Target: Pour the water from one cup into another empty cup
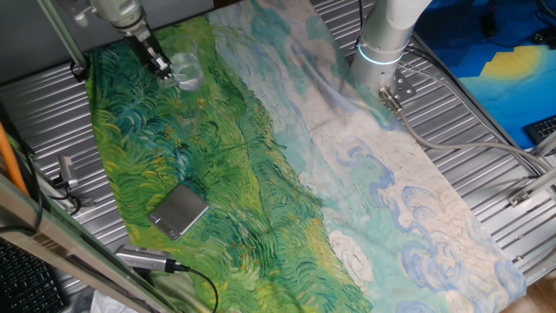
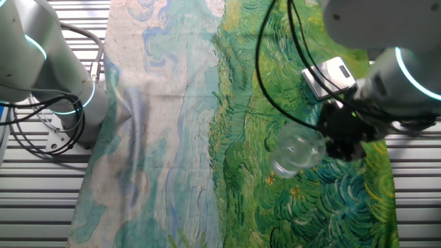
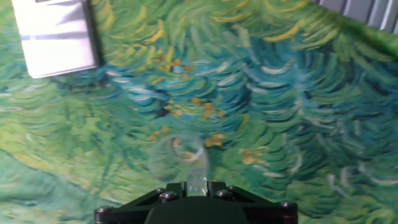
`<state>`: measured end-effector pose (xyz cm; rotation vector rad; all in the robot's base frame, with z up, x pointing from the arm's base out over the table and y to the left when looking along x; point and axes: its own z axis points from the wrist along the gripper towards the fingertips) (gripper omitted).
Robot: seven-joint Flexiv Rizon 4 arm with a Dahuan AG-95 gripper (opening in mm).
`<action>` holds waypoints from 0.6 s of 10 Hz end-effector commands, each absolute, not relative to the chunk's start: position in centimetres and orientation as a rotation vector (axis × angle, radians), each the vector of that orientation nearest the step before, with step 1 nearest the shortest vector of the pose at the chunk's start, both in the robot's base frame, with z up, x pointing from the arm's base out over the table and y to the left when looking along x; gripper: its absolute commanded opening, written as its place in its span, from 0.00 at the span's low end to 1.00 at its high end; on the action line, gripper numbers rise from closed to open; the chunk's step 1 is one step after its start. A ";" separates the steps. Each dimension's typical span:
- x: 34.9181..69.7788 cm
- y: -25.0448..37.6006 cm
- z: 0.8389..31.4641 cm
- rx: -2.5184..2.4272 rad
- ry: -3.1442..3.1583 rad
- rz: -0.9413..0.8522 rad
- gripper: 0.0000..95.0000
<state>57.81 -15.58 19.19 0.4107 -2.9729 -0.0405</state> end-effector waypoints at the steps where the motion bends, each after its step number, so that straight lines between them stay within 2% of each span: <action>1: 58.2 -16.4 19.0 0.429 -2.972 -0.038 0.00; 6: 59.1 -18.6 17.5 0.477 -2.968 0.006 0.00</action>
